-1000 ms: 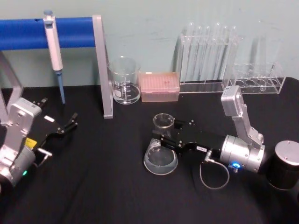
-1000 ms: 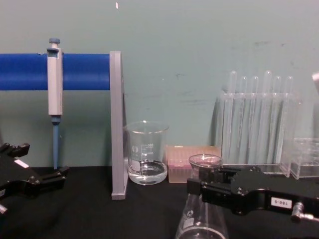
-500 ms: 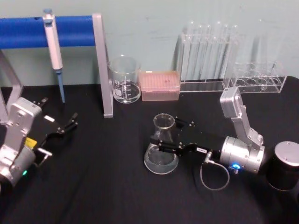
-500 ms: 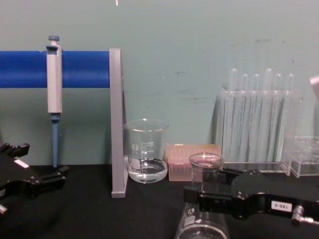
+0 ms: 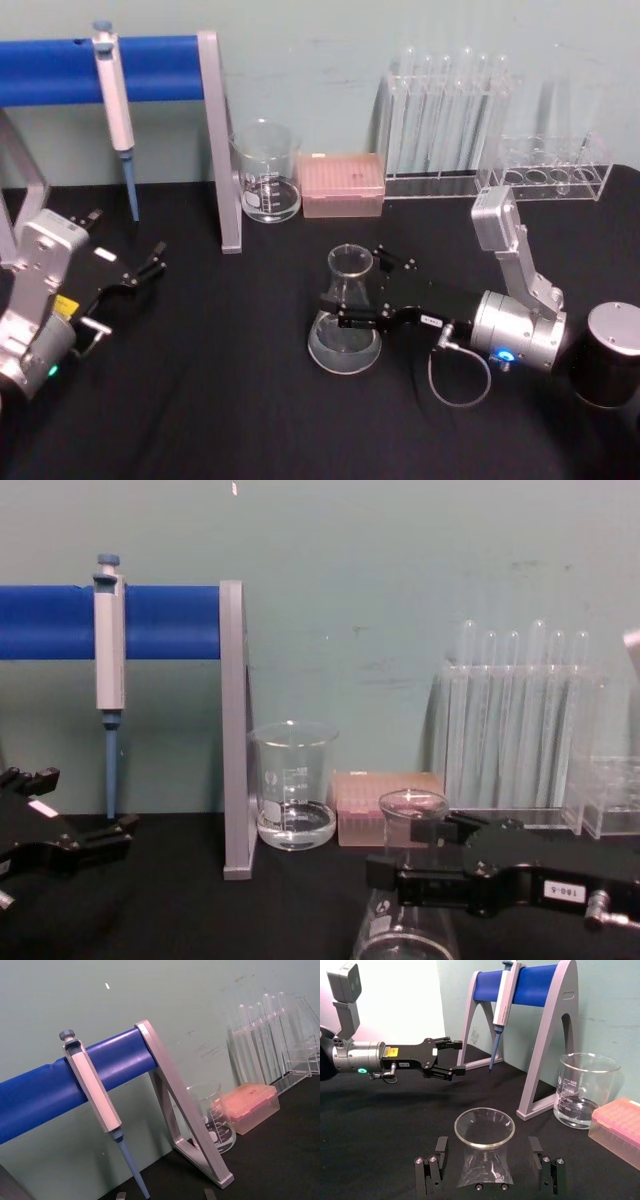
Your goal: Grasp the erlenmeyer flask with one hand, shake it three times, then place it back.
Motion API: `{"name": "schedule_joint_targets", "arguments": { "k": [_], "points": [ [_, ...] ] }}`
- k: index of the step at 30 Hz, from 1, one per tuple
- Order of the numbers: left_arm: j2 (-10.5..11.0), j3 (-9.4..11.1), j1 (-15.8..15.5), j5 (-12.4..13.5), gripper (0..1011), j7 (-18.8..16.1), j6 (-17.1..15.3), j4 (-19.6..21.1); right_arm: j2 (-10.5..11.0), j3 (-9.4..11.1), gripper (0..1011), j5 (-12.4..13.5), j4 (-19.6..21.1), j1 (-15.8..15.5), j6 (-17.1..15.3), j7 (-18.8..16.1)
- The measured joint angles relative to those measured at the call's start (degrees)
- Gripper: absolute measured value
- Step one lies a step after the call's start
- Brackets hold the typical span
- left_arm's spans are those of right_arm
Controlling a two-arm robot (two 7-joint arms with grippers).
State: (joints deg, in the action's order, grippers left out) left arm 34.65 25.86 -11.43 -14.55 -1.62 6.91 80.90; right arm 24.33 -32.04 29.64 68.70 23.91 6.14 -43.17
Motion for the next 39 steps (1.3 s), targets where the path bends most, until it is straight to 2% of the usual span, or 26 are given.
{"name": "schedule_joint_targets", "arguments": {
  "k": [14, 20, 29, 39],
  "points": [
    [0.0, 0.0, 0.0, 0.0, 1001, 0.0, 0.0, 0.0, 0.0, 0.0, 1000, 0.1, 0.0, 0.0, 0.0, 0.0],
    [0.0, 0.0, 0.0, 0.0, 1001, 0.0, 0.0, 0.0, 0.7, 0.0, 1000, 0.3, 0.5, -0.2, -0.9, -0.2],
    [0.0, 0.0, 0.0, 0.0, 1001, 0.0, 0.0, 0.0, 3.6, 1.0, 1000, 1.7, 3.6, -3.0, -3.0, 0.2],
    [0.0, 0.0, 0.0, 0.0, 1001, 0.0, 0.0, 0.0, 8.4, 2.8, 1000, 4.2, 8.6, -8.2, -7.2, 2.4]
  ]
}}
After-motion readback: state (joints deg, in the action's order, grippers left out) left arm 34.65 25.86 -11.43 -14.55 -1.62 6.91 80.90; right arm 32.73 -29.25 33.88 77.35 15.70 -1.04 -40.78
